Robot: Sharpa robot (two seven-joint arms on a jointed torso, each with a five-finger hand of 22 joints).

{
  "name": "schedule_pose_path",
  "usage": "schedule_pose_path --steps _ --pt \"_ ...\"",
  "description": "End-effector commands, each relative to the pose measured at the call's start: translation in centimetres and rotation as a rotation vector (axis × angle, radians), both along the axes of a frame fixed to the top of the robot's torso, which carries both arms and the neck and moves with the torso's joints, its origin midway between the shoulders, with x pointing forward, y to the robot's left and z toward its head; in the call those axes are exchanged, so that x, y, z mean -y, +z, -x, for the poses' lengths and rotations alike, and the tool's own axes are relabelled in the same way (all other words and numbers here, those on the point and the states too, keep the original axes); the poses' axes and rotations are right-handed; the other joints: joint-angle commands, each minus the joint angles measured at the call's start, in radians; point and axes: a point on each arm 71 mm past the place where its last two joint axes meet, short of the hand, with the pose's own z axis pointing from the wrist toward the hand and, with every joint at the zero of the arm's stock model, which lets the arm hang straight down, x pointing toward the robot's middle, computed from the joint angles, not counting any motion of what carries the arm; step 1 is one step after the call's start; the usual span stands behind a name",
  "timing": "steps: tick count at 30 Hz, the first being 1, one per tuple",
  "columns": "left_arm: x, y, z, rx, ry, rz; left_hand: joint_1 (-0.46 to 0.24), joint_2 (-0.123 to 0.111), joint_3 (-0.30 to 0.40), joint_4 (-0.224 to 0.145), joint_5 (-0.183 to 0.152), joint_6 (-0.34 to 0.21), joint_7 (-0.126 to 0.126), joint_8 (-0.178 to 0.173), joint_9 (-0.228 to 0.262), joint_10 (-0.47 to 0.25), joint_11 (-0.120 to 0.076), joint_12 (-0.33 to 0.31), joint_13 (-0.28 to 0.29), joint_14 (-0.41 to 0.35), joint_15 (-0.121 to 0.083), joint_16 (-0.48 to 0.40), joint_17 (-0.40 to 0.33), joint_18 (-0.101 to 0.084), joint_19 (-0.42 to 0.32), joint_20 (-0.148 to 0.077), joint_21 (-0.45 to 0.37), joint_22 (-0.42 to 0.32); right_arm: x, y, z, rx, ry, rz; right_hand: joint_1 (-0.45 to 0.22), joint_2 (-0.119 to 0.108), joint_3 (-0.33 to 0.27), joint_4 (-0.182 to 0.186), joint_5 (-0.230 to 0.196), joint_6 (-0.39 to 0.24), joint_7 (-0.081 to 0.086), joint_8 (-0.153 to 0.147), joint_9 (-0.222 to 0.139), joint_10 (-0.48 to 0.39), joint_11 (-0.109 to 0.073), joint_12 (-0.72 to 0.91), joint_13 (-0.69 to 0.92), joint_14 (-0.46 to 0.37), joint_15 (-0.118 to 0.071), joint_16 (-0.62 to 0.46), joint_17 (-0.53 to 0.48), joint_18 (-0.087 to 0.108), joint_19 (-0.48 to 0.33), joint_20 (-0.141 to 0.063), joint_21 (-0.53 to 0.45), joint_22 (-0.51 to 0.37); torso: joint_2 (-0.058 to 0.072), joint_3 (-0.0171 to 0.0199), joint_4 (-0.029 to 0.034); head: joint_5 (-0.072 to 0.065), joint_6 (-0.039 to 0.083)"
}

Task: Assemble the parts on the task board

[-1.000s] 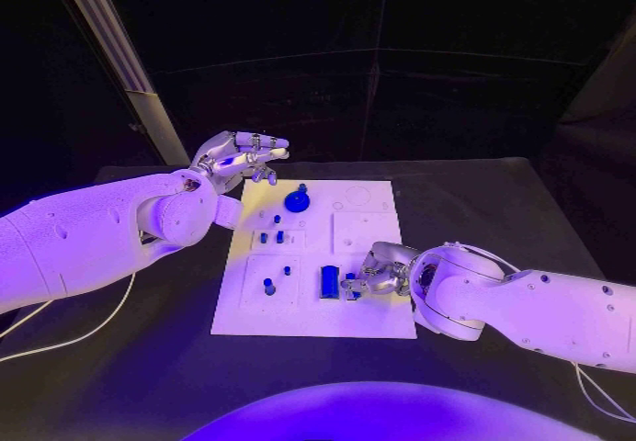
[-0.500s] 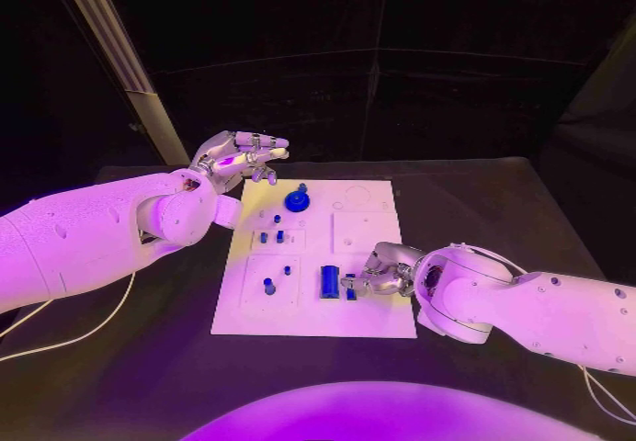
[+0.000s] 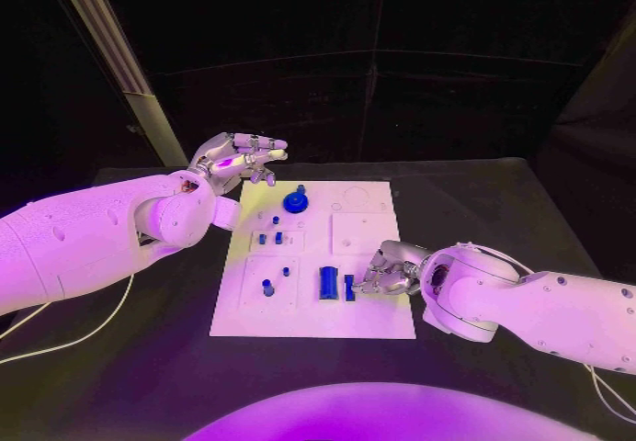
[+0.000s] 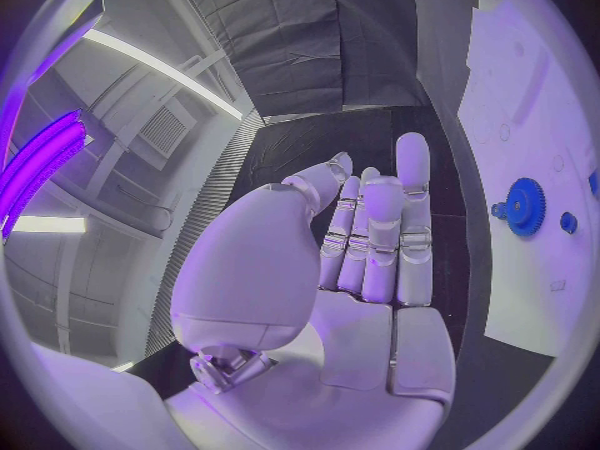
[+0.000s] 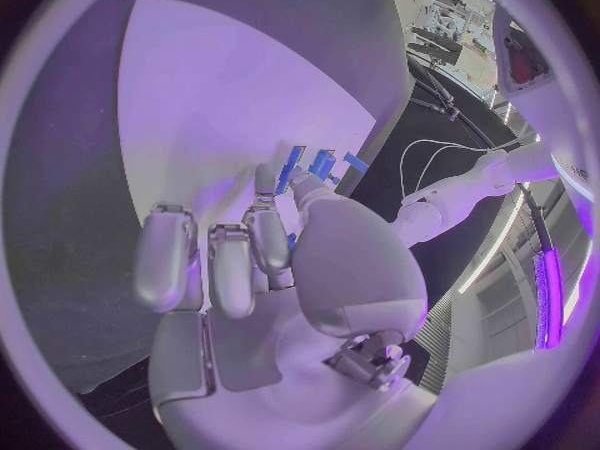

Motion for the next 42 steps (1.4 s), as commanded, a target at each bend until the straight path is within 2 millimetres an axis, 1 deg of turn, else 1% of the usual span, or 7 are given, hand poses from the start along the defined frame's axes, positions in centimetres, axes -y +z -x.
schedule_pose_path --steps 1,8,25,35,36,40,42 --pt "0.1 0.1 0.0 0.003 -0.009 0.009 0.000 0.005 0.000 -0.007 0.006 -0.006 -0.002 0.005 0.002 -0.008 0.000 0.004 -0.001 -0.004 0.001 -0.003 -0.001 0.007 -0.005 0.004 -0.005 -0.001 0.6 0.7 -0.4 0.060 -0.007 -0.145 0.002 -0.016 -0.020 0.001 0.043 -0.042 0.019 -0.026 -0.014 -0.018 0.020 -0.039 -0.019 0.069 0.016 -0.022 0.091 0.004 -0.019 0.008 -0.024 -0.036 -0.001 -0.0007 0.0013 0.001 0.003" --pt "-0.2 0.1 -0.3 0.011 0.003 0.007 -0.009 0.004 -0.005 -0.002 0.006 -0.009 -0.001 0.008 0.001 -0.012 0.001 0.009 -0.002 -0.008 0.002 -0.005 -0.008 0.006 -0.006 0.005 -0.006 -0.003 3.5 2.2 -2.4 0.058 -0.072 -0.497 0.089 0.009 -0.034 -0.026 0.026 -0.118 0.064 -0.070 -0.051 -0.296 0.062 -0.606 -0.388 -0.105 0.055 -0.485 -0.406 0.106 -0.298 0.044 -0.463 -0.636 -0.014 -0.0038 -0.0031 -0.006 0.028" --pt "-1.6 -1.7 -3.7 0.009 0.125 0.042 -0.052 -0.002 -0.065 0.065 0.006 -0.031 -0.009 -0.004 -0.004 -0.018 0.037 -0.119 -0.014 -0.342 0.099 -0.673 -0.398 -0.011 -0.383 0.102 -0.427 -0.290 7.7 4.2 -13.7 0.241 -0.284 -0.976 0.180 0.025 0.111 -0.125 -0.121 -0.214 0.150 -0.086 -0.255 -0.402 0.179 -1.109 -1.096 -0.396 0.216 -1.372 -1.078 0.108 -0.464 0.212 -1.130 -1.066 -0.093 -0.0183 -0.0226 -0.018 0.133" --pt "-1.8 -4.2 -4.9 -0.013 0.231 0.049 -0.027 0.019 -0.134 0.082 0.005 -0.032 -0.036 -0.067 -0.003 0.008 0.064 -0.230 -0.013 -0.285 0.125 -0.883 -0.494 0.010 -0.393 0.149 -0.526 -0.425 6.7 3.4 -16.5 0.281 -0.284 -1.002 0.134 0.046 0.079 -0.179 -0.132 -0.201 0.148 -0.086 -0.336 -0.384 0.184 -1.109 -1.226 -0.310 0.207 -1.407 -1.190 0.108 -0.374 0.203 -1.203 -1.115 -0.114 -0.0090 -0.0188 -0.016 0.189" --pt "-1.5 -4.4 -4.7 -0.030 0.190 0.010 -0.427 0.106 -0.223 0.021 -0.047 -0.327 -0.082 -0.157 -0.069 -0.303 0.010 -0.272 -0.075 -0.577 0.081 -0.955 -0.523 -0.053 -0.633 0.069 -0.564 -0.506 6.9 3.0 -16.4 0.270 -0.316 -0.933 -0.255 0.033 0.033 -0.157 -0.169 -0.482 0.087 -0.150 -0.373 -0.707 0.137 -1.173 -1.307 -0.661 0.173 -1.471 -1.222 0.042 -0.697 0.138 -1.248 -1.181 -0.107 -0.0131 -0.0224 -0.017 0.182" --pt "-1.4 -4.5 -4.5 -0.029 0.196 0.008 -0.512 0.106 -0.246 0.021 -0.047 -0.384 -0.091 -0.157 -0.069 -0.363 -0.001 -0.287 -0.075 -0.635 0.071 -0.979 -0.595 -0.053 -0.679 0.052 -0.575 -0.531 6.7 3.1 -16.1 0.273 -0.324 -0.940 -0.340 0.033 0.023 -0.157 -0.177 -0.533 0.075 -0.150 -0.386 -0.768 0.127 -1.173 -1.307 -0.722 0.165 -1.471 -1.235 0.042 -0.751 0.123 -1.261 -1.181 -0.105 -0.0096 -0.0166 -0.009 0.190" --pt "-1.2 -4.6 -4.1 -0.028 0.206 0.005 -0.603 0.106 -0.267 0.021 -0.047 -0.450 -0.102 -0.157 -0.069 -0.432 -0.013 -0.297 -0.075 -0.701 0.061 -0.996 -0.595 -0.066 -0.733 0.034 -0.584 -0.549 6.4 3.1 -15.8 0.279 -0.337 -0.951 -0.425 0.033 0.013 -0.157 -0.186 -0.593 0.062 -0.150 -0.395 -0.837 0.116 -1.173 -1.307 -0.797 0.093 -1.471 -1.307 0.038 -0.821 0.109 -1.271 -1.181 -0.103 -0.0052 -0.0095 0.000 0.200"
